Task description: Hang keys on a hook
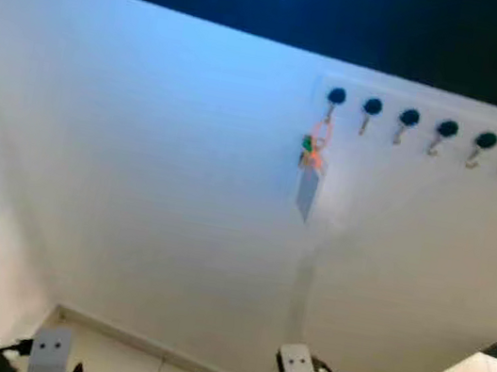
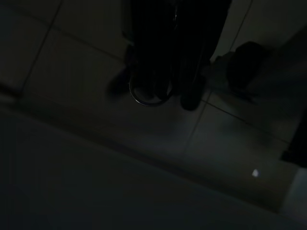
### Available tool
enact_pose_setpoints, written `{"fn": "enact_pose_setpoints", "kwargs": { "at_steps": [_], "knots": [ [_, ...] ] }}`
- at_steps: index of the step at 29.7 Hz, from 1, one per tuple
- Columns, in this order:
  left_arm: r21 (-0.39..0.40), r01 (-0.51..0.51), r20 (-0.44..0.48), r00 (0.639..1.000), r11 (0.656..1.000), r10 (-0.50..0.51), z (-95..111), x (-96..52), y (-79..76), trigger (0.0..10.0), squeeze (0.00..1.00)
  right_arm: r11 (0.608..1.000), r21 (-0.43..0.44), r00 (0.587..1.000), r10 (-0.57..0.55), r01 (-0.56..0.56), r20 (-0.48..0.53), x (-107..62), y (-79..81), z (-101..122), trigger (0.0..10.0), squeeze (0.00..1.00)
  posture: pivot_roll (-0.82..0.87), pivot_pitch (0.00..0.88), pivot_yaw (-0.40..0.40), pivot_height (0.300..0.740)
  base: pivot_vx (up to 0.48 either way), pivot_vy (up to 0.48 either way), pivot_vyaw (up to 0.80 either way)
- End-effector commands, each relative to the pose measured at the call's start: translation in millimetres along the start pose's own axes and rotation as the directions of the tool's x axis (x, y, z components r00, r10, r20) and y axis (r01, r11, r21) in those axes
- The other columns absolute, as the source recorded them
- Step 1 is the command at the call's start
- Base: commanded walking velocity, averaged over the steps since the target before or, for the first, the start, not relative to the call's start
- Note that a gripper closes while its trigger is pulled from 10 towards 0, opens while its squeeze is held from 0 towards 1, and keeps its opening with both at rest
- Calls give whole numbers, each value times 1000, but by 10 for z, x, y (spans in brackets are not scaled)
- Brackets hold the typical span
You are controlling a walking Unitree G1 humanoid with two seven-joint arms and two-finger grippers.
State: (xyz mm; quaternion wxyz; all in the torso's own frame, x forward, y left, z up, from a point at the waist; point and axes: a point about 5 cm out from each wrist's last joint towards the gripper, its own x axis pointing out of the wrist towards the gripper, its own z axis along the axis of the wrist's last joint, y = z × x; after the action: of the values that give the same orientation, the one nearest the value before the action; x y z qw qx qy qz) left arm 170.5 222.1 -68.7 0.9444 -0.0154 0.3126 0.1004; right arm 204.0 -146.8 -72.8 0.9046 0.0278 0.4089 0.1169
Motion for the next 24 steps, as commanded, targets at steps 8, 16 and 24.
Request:
{"fn": "enact_pose_setpoints", "kwargs": {
  "at_steps": [8, 16, 24],
  "knots": [
    [59, 46, 1, 999, 997, -46, 48, 34, -55, 10000, 0, 999, 25, 999, -34, 35, -37, -52, -79, -138, 10000, 0, 96, 29, -29, 740, 0, -120, 0],
    [12, 38, 9, 999, 999, -38, 99, 66, -90, 10000, 0, 999, 33, 998, -37, 39, -44, -60, -82, -165, 10000, 0, 94, 27, -29, 740, 0, -300, 0],
    [48, 29, 3, 1000, 998, -29, 71, 45, -68, 10000, 0, 999, 26, 999, -42, 43, -14, -55, -92, -117, 10000, 0, 99, 25, -32, 740, 0, 0, 0]
  ]
}}
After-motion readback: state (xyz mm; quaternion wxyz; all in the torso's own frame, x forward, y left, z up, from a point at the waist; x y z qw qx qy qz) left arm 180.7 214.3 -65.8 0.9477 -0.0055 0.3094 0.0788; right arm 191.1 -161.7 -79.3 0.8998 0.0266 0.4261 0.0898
